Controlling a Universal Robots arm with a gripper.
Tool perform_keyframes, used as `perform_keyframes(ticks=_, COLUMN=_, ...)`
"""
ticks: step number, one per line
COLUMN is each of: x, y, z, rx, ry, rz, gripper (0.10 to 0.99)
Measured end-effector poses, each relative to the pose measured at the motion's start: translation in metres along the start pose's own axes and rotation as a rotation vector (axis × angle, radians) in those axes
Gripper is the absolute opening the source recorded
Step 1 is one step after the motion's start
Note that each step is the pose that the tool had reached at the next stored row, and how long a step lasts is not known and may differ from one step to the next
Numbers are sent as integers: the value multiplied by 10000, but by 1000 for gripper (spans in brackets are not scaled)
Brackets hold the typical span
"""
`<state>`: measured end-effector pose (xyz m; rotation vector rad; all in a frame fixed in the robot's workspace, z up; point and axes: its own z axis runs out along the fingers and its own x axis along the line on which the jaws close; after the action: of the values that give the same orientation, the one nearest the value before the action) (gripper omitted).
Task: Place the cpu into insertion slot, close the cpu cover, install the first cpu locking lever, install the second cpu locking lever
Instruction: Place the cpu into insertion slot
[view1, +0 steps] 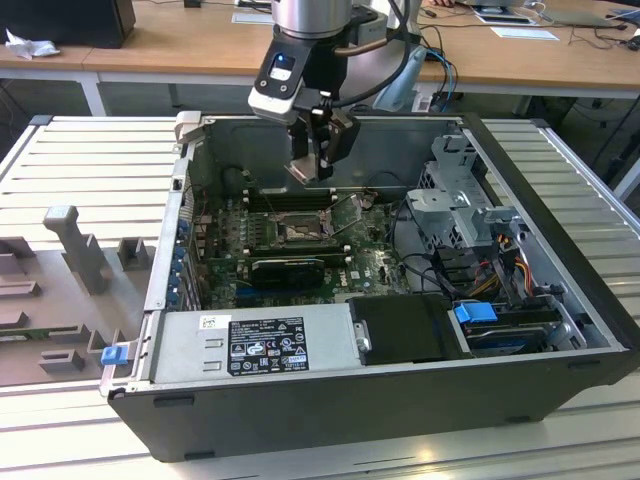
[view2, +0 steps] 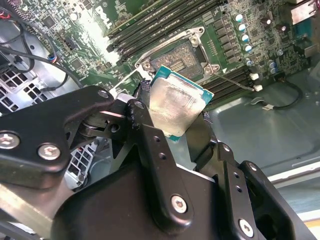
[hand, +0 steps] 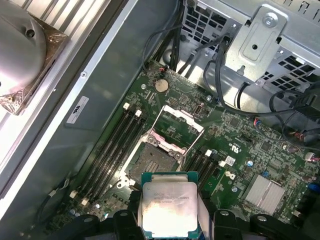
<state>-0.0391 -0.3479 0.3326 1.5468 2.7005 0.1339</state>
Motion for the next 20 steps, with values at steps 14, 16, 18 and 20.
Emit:
perform_keyframes(ticks=14, x=2, y=-6, z=20, rx=0, ry=-3, rz=28, gripper=529)
perform_keyframes(ticks=16, x=3, y=-6, z=26, rx=-4, ry=-13, rz=148, gripper=529)
perform_keyframes(ticks=18, x=2, y=-8, z=35, rx=-11, ry=-45, rz=512, gripper=529)
perform_keyframes(ticks=20, x=2, y=-8, z=44, rx=-16, ry=-72, rz=810, gripper=529)
